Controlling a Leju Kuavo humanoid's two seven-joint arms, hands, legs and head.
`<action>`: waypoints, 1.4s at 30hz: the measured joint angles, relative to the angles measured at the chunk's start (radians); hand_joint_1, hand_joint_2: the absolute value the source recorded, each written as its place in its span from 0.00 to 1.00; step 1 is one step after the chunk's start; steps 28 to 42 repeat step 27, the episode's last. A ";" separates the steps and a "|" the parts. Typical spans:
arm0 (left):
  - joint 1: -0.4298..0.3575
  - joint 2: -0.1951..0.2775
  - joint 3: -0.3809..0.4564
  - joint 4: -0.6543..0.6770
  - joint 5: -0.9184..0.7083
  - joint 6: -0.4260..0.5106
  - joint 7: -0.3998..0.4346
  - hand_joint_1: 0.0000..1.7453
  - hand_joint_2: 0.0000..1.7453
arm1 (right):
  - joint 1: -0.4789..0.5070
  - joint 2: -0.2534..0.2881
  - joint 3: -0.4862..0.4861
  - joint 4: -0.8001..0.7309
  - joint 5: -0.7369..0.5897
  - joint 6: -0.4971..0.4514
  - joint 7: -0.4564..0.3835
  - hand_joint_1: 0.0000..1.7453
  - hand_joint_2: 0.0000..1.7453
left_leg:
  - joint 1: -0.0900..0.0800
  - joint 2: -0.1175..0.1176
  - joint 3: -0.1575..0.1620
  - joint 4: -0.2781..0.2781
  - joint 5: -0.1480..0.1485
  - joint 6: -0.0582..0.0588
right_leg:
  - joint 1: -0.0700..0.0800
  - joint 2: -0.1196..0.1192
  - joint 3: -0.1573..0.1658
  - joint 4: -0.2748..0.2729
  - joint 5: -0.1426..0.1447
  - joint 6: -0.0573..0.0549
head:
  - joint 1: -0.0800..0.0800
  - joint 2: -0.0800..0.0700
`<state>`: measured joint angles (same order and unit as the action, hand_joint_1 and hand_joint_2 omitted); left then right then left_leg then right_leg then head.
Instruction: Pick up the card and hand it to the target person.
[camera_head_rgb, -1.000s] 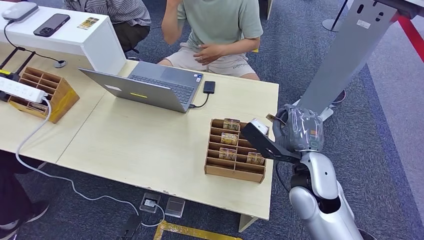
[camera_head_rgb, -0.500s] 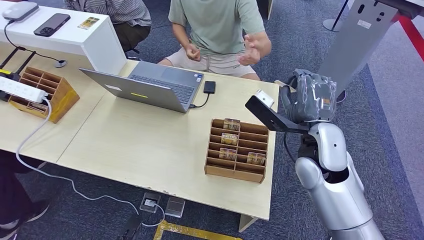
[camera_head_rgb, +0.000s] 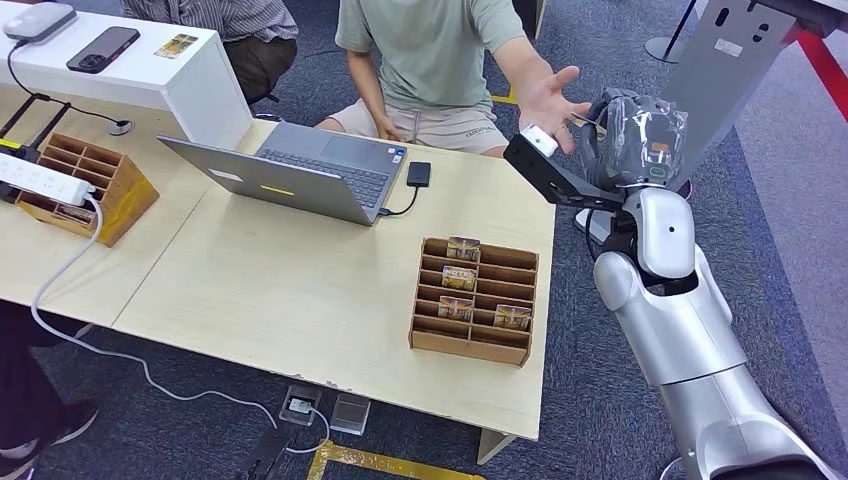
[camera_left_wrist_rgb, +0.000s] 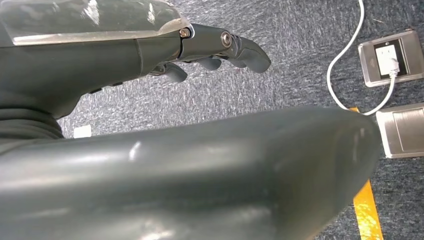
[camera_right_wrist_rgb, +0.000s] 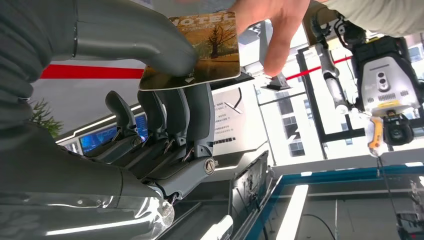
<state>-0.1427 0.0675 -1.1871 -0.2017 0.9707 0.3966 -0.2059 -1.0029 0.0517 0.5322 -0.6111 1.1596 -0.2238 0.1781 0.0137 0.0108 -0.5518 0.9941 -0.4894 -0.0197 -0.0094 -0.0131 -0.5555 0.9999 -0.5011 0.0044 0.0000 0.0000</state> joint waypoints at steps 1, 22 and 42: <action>0.000 0.000 0.000 0.000 0.000 0.000 0.001 0.00 0.00 | 0.000 0.001 0.001 0.003 0.001 0.000 0.000 0.78 1.00 | 0.000 0.000 0.000 0.000 0.000 0.000 | 0.000 0.000 0.000 0.000 0.000 0.000 | 0.000 0.000; 0.002 -0.014 0.027 0.001 0.018 0.018 0.014 0.00 0.00 | 0.122 0.005 -0.039 -0.230 -0.088 -0.100 -0.088 0.00 1.00 | 0.000 -0.002 -0.001 0.000 0.000 0.000 | 0.000 -0.002 0.000 0.000 -0.001 0.000 | 0.000 0.000; 0.002 -0.016 0.037 0.002 0.023 0.025 0.021 0.00 0.00 | 0.220 -0.020 -0.089 -0.394 -0.282 -0.098 -0.165 0.00 1.00 | 0.000 -0.004 -0.001 0.000 0.000 0.000 | 0.000 -0.004 0.001 -0.001 -0.001 0.000 | 0.000 0.000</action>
